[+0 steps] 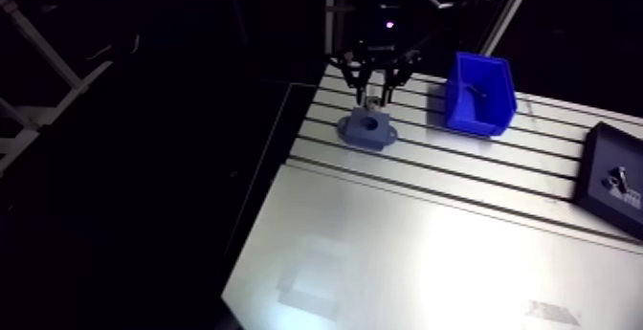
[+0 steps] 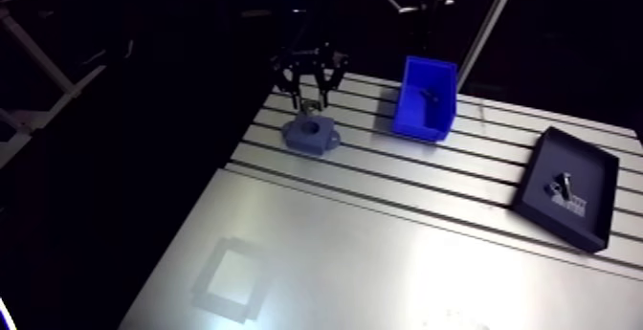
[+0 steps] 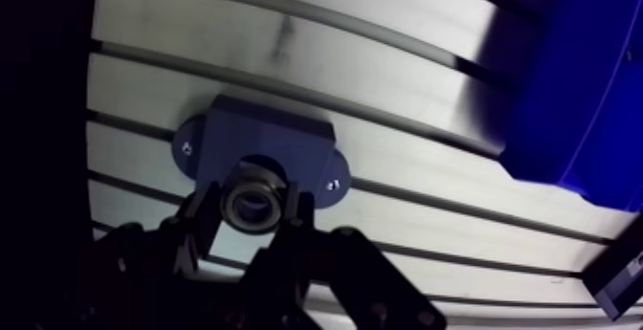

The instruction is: Pick up the bearing and press it into the housing until flush.

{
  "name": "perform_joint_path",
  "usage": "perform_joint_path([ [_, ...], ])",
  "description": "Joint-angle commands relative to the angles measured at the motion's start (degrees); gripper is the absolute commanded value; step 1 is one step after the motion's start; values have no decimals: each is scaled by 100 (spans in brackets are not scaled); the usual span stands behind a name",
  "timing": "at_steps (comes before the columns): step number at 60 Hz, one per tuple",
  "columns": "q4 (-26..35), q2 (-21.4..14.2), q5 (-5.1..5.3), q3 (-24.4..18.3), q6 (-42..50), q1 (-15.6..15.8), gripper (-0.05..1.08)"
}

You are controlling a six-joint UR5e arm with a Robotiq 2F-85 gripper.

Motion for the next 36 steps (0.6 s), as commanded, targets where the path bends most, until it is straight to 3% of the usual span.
perform_joint_path([
  [1, -38, 48, -15, 16, -12, 46, 87],
  [36, -99, 84, -33, 53, -31, 48, 87],
])
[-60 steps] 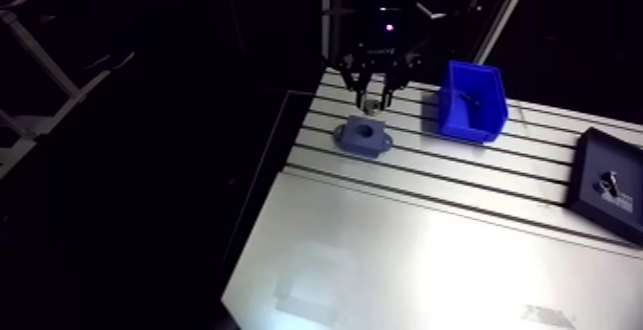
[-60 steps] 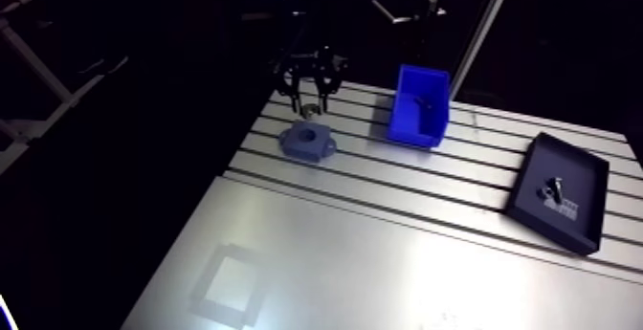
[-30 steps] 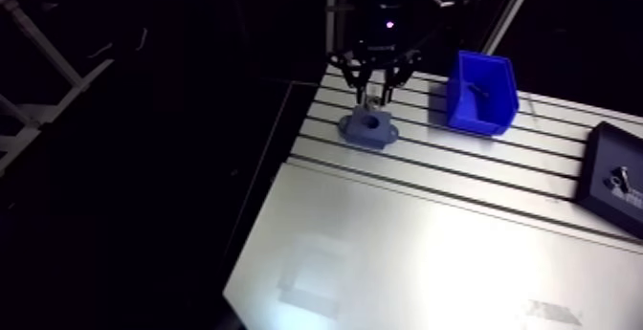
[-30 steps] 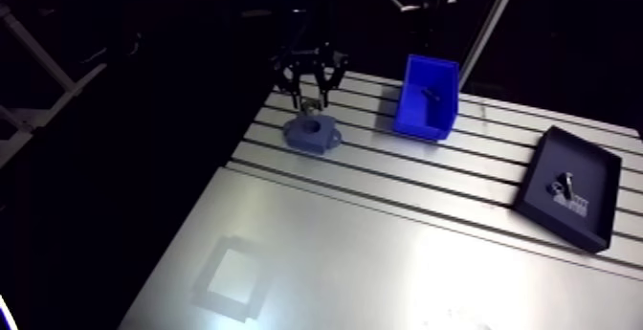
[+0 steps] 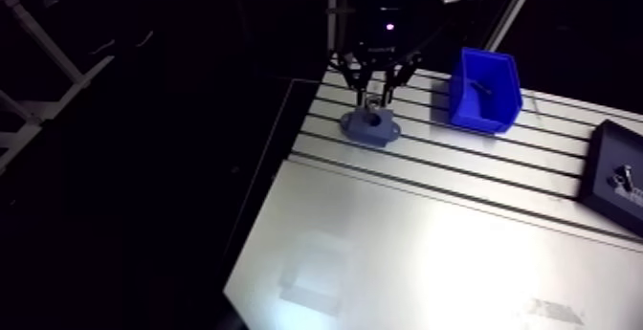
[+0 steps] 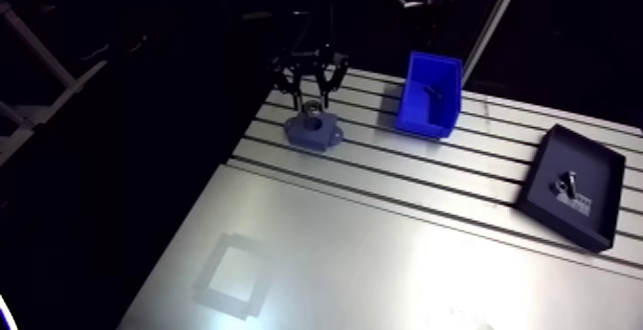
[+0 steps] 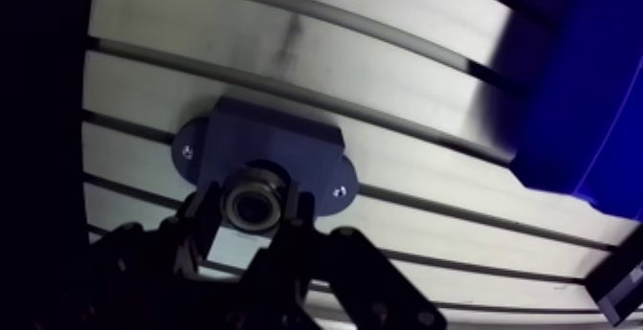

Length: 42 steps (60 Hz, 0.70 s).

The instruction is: Pick up the bearing and press it into the housing until flush.

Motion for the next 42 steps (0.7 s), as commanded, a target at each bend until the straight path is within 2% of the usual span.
perform_joint_path([
  [1, -3, 9, -3, 4, -5, 0, 87],
  [42, -119, 9, -12, 161, -13, 32, 87],
])
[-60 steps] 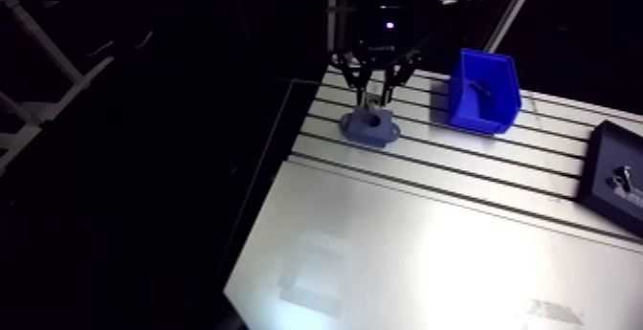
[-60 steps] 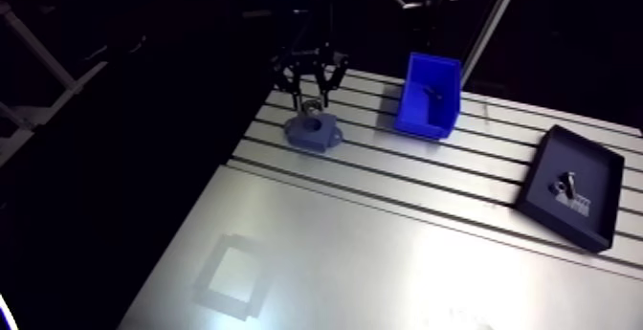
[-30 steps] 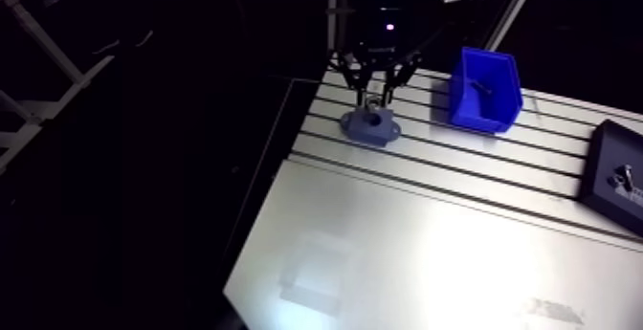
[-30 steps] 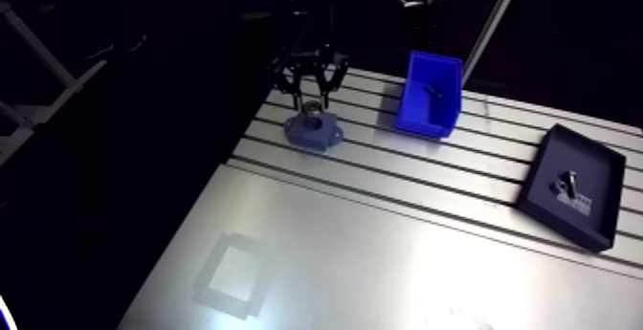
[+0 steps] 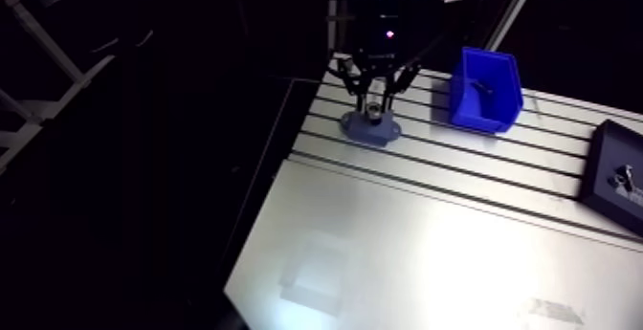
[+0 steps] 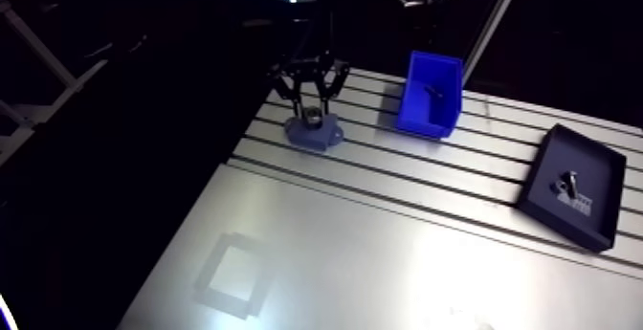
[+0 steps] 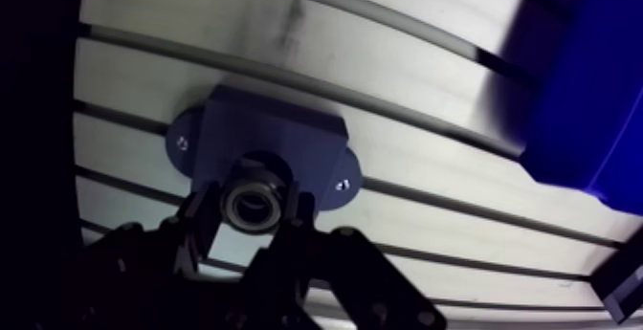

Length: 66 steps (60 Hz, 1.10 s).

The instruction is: Pick up the bearing and press it into the housing until flush.

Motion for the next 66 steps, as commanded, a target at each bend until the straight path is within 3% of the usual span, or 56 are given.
perform_joint_path([
  [1, -144, 0, -3, 63, -9, 25, 87],
  [66, -203, 0, 6, 126, -9, 17, 86],
])
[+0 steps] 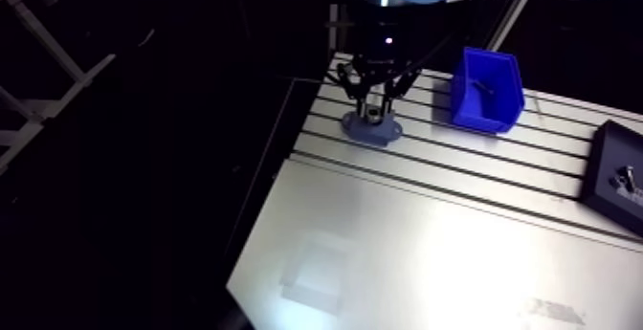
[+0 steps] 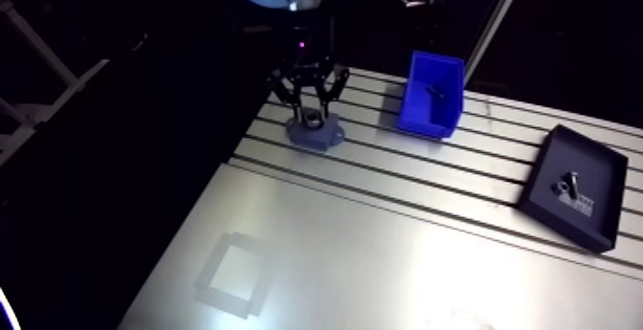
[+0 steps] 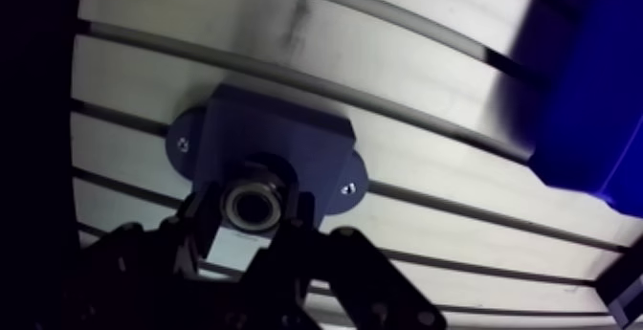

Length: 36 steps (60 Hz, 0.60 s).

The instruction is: Pick up the bearing and press it into the housing until flush.

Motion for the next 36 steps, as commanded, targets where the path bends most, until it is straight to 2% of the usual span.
perform_joint_path([
  [1, 0, 0, 0, -7, 0, -6, 86],
  [36, 0, 0, 0, 19, -9, -32, 86],
])
